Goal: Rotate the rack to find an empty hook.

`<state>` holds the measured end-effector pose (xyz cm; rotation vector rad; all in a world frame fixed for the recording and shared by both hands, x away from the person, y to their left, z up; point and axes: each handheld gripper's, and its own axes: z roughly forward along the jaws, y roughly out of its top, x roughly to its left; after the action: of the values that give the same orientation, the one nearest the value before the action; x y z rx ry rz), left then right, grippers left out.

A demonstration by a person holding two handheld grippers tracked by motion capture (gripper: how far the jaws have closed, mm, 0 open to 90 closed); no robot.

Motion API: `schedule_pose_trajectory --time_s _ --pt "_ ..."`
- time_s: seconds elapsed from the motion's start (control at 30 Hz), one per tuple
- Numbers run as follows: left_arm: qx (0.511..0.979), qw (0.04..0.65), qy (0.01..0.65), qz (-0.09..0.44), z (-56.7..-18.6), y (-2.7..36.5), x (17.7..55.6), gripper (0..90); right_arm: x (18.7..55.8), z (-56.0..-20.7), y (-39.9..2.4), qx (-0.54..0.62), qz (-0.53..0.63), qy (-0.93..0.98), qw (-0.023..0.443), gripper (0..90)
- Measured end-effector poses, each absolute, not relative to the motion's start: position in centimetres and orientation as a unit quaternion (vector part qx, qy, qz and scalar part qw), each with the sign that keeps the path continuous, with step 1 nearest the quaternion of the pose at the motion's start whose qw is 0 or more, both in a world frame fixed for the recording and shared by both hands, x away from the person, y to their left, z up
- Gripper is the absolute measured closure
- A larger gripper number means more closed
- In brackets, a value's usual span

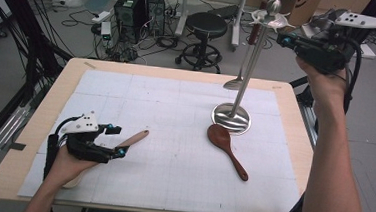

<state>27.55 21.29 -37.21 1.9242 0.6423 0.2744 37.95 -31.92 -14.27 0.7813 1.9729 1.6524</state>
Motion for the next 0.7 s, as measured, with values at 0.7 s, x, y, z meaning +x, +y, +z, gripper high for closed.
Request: schedule_pose_trajectory --time_s 0.7 --pt "0.803 0.520 0.267 0.117 -37.2 21.4 27.6 28.9 38.2 -14.2 -30.6 0.277 0.594 0.723 0.220 89.9"
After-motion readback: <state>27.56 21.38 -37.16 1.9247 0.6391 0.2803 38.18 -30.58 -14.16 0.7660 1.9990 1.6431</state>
